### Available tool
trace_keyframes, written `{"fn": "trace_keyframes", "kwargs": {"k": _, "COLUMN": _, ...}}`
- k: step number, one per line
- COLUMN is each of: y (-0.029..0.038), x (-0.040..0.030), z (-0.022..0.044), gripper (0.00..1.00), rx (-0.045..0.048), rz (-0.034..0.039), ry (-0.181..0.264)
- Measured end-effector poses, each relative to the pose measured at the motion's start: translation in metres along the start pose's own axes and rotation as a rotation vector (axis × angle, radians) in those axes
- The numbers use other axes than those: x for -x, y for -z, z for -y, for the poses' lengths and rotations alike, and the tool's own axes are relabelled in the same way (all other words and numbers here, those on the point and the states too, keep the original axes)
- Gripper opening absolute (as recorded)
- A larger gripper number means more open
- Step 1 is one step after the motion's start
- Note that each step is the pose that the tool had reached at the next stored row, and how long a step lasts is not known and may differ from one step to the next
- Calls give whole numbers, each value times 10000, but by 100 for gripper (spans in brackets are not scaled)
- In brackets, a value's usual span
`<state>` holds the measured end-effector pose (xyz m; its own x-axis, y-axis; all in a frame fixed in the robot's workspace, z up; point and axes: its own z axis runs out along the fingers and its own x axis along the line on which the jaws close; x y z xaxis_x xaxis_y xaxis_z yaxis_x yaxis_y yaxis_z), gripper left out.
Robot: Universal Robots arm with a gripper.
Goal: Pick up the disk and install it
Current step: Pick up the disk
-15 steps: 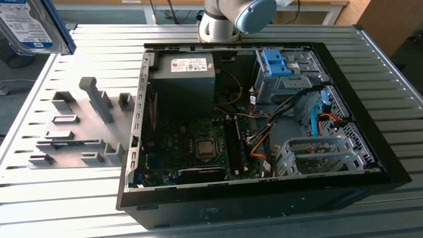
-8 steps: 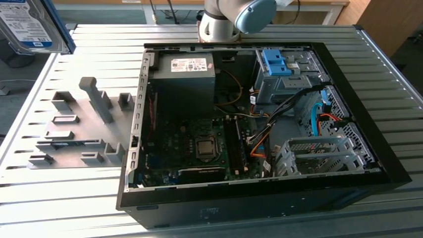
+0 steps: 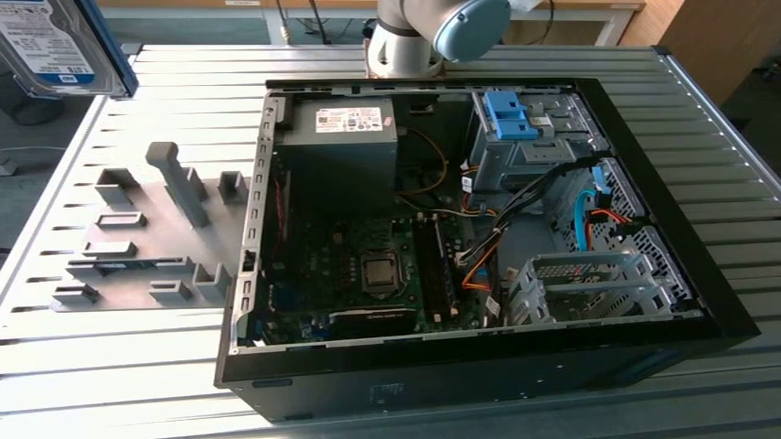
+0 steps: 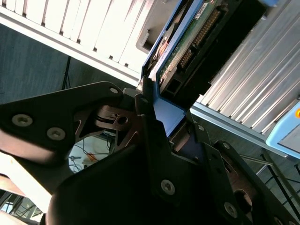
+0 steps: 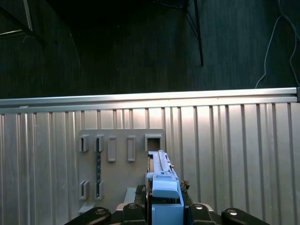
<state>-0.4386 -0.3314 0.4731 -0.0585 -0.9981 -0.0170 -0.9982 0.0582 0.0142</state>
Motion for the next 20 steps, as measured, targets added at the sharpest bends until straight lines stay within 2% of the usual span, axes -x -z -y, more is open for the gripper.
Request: {"fn": "trace_keyframes", "kwargs": {"k": 20, "y": 195, "x": 4, "z": -2, "gripper": 36, "rx": 1, "rz": -1, "ry": 0}}
